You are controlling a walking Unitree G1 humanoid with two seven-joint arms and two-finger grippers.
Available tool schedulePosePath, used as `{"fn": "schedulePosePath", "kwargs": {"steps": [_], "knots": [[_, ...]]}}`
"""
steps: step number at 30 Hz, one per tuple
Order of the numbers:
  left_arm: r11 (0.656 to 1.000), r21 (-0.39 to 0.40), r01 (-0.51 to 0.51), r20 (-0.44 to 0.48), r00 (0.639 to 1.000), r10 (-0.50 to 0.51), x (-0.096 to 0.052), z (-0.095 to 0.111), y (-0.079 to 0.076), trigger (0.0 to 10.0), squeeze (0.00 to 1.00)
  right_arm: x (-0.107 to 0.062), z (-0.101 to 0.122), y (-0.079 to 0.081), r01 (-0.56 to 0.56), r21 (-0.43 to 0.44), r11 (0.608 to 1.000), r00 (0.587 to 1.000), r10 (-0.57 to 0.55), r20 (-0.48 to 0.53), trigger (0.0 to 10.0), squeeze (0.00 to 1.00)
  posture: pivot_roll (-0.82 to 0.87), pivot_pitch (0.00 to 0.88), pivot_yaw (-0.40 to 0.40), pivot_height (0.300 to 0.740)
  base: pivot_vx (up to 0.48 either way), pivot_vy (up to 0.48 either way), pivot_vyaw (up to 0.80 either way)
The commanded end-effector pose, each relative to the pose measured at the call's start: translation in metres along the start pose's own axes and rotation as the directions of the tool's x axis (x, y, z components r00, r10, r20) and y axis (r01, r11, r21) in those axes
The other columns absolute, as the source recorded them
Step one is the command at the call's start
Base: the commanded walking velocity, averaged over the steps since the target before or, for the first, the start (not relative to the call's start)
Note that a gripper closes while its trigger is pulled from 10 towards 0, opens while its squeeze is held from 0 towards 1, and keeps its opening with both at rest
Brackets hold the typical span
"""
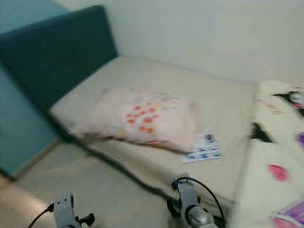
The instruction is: Clean up the room
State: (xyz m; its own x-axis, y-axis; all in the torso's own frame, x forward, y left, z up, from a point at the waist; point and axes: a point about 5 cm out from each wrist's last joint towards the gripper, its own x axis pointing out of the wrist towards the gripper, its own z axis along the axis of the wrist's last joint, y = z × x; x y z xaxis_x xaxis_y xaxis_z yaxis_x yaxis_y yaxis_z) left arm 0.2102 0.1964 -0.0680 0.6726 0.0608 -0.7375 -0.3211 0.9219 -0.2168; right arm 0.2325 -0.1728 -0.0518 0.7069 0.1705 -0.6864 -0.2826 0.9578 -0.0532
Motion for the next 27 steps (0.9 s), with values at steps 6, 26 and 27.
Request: {"fn": "schedulePosePath", "kwargs": {"steps": [6, 26, 27], "knots": [[1.0, 0.013, 0.022, -0.045, 0.999, -0.022, -0.002, -0.015, -0.003, 10.0, 0.0, -0.001, -0.006, 0.0, -0.005, -0.019, 1.0, 1.0, 0.005, -0.021, 10.0, 0.0, -0.11, 0.088, 0.056, 0.74, 0.0, 0.0, 0.8], [0.995, 0.025, 0.094, -0.034, 0.995, -0.093, -0.003, -0.015, -0.007, 10.0, 0.0, -0.004, -0.016, -0.005, 0.046, -0.052, 0.998, 0.997, -0.049, -0.055, 10.0, 0.0, -0.11, 0.076, 0.052, 0.74, 0.408, 0.0, 0.28], [0.995, 0.025, 0.097, -0.033, 0.995, -0.096, -0.003, -0.015, -0.007, 10.0, 0.0, -0.004, -0.015, -0.006, 0.05, -0.051, 0.997, 0.997, -0.053, -0.052, 10.0, 0.0, -0.11, 0.078, 0.053, 0.74, 0.48, 0.0, 0.0]]}}
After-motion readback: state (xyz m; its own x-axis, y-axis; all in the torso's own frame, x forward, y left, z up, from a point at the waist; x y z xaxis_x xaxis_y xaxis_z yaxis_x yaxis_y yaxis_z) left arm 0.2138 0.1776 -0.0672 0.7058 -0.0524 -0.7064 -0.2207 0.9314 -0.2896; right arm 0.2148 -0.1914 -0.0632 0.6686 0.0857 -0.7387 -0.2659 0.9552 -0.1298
